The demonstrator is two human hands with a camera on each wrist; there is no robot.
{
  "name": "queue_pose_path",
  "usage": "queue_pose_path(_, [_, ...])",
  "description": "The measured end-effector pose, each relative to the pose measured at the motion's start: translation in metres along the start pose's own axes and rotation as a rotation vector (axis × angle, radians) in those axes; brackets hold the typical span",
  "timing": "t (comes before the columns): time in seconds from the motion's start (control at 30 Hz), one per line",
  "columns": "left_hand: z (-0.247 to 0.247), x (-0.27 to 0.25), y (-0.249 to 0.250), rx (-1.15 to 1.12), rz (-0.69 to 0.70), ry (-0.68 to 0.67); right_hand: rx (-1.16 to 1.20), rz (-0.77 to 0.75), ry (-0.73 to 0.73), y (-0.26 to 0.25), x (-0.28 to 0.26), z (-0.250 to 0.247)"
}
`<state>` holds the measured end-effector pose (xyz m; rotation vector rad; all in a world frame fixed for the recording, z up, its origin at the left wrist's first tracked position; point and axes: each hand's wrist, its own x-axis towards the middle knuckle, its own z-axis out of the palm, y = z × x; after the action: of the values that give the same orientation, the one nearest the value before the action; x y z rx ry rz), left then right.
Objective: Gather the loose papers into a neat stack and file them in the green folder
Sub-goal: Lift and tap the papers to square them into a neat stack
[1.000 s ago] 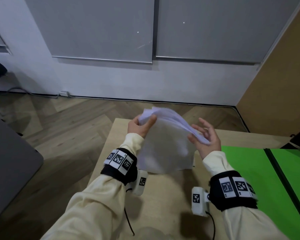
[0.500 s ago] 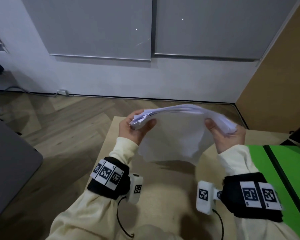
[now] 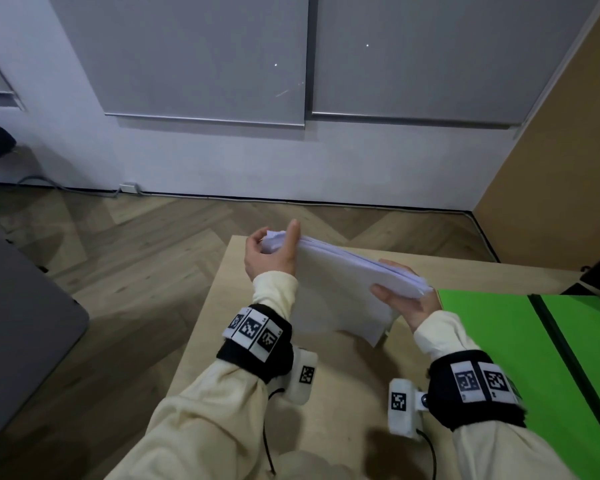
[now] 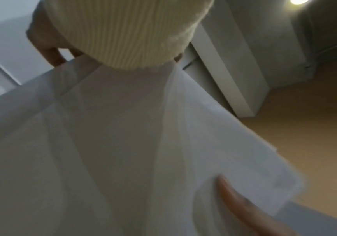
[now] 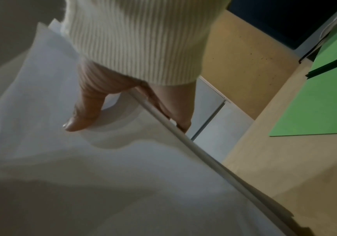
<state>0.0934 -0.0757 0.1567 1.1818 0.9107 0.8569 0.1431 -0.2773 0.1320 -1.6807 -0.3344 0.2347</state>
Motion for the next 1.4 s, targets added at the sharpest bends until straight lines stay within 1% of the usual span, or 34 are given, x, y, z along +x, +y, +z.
queue_pose_path(0.03, [0.001,0.002,0.001,-0.018,-0.01,-0.002,-0.022,0.012,-0.012,0.0,0.0,0.0])
queue_pose_path(0.07, [0.001,0.002,0.003,-0.028,0.012,-0.048,-0.057,0.033,-0.027,-0.001,-0.001,0.001])
queue_pose_path(0.1, [0.002,0.002,0.003,-0.03,0.051,-0.122,-0.097,0.055,-0.018,-0.001,-0.001,0.002])
queue_pose_path(0.13, [0.002,0.0,0.002,-0.032,0.097,-0.206,-0.134,0.078,0.028,0.001,0.0,0.004])
queue_pose_path(0.23, [-0.002,-0.006,0.004,0.004,0.18,-0.416,-0.1,0.256,0.328,-0.001,0.003,0.009])
queue_pose_path(0.27, [-0.004,-0.007,0.006,0.014,0.203,-0.475,-0.067,0.28,0.392,-0.006,0.005,0.009])
queue_pose_path(0.3, [-0.006,-0.008,0.009,0.027,0.238,-0.526,-0.043,0.266,0.418,-0.012,0.007,0.009])
queue_pose_path(0.37, [-0.011,-0.007,0.011,0.053,0.303,-0.58,-0.019,0.178,0.403,-0.028,0.008,0.006])
queue_pose_path(0.43, [-0.015,-0.001,0.007,0.034,0.318,-0.554,-0.012,0.106,0.37,-0.037,0.007,0.003])
queue_pose_path(0.5, [-0.018,0.004,0.0,0.03,0.282,-0.512,-0.025,0.082,0.319,-0.037,0.006,0.001])
queue_pose_path(0.6, [-0.023,0.005,-0.009,0.068,0.21,-0.508,0.006,0.161,0.27,-0.028,0.001,0.005])
queue_pose_path(0.63, [-0.023,0.003,-0.012,0.092,0.183,-0.494,0.022,0.177,0.268,-0.025,0.0,0.006])
queue_pose_path(0.77, [-0.023,0.001,-0.02,0.132,0.118,-0.41,0.091,0.158,0.278,-0.023,-0.002,0.014])
queue_pose_path(0.87, [-0.022,0.001,-0.017,0.138,0.09,-0.379,0.09,0.175,0.276,-0.029,-0.002,0.018])
queue_pose_path(0.97, [-0.025,0.004,-0.017,0.148,0.066,-0.387,0.079,0.124,0.283,-0.027,-0.007,0.017])
queue_pose_path(1.07, [-0.022,0.0,-0.018,0.124,0.068,-0.431,0.096,0.085,0.3,-0.028,-0.007,0.02])
queue_pose_path(1.13, [-0.017,-0.008,-0.016,0.12,0.113,-0.457,0.105,0.091,0.368,-0.029,-0.004,0.024])
queue_pose_path(1.2, [-0.014,-0.016,-0.009,0.122,0.177,-0.445,0.137,0.016,0.436,-0.03,0.0,0.023])
queue_pose_path(1.27, [-0.015,-0.021,-0.002,0.083,0.208,-0.429,0.115,-0.063,0.46,-0.038,-0.001,0.022])
queue_pose_path(1.33, [-0.017,-0.025,-0.001,0.059,0.203,-0.418,0.167,-0.088,0.428,-0.041,-0.003,0.02])
queue_pose_path(1.4, [-0.018,-0.029,-0.005,0.046,0.151,-0.415,0.211,-0.064,0.421,-0.038,-0.001,0.022])
